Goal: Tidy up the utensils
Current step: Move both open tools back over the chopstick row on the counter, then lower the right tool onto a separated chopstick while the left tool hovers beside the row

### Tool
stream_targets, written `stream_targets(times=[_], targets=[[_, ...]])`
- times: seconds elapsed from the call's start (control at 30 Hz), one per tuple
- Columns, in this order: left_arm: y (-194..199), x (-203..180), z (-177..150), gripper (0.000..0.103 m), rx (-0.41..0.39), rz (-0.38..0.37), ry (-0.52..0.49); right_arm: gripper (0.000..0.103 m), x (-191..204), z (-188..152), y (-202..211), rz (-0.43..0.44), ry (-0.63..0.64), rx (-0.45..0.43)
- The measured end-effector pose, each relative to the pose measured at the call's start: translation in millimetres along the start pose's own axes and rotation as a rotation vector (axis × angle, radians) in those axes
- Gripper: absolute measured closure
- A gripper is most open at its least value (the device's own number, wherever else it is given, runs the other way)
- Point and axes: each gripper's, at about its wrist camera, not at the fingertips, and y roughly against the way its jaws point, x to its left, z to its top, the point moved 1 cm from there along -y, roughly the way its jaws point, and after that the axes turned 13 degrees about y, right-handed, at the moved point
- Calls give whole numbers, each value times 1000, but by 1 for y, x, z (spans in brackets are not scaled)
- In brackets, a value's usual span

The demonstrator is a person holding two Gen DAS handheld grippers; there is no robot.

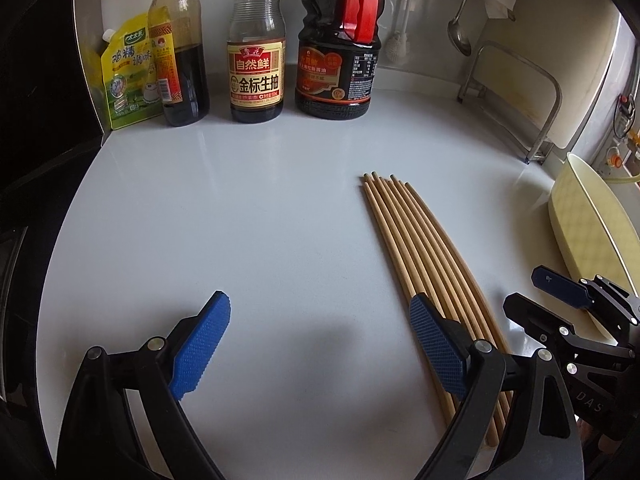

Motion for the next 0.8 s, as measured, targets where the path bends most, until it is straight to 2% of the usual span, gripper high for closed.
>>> stream_targets(times=[0.13,0.43,0.8], targets=[[-4,-1,-2,14,21,4,-3,54,-3,-4,-3,18,-4,21],[-9,-2,-8,13,52,-2,-19,54,6,-6,-4,-14,59,40],[-9,-6,-13,13,52,13,-50,54,12,-10,-12,-6,93,83]])
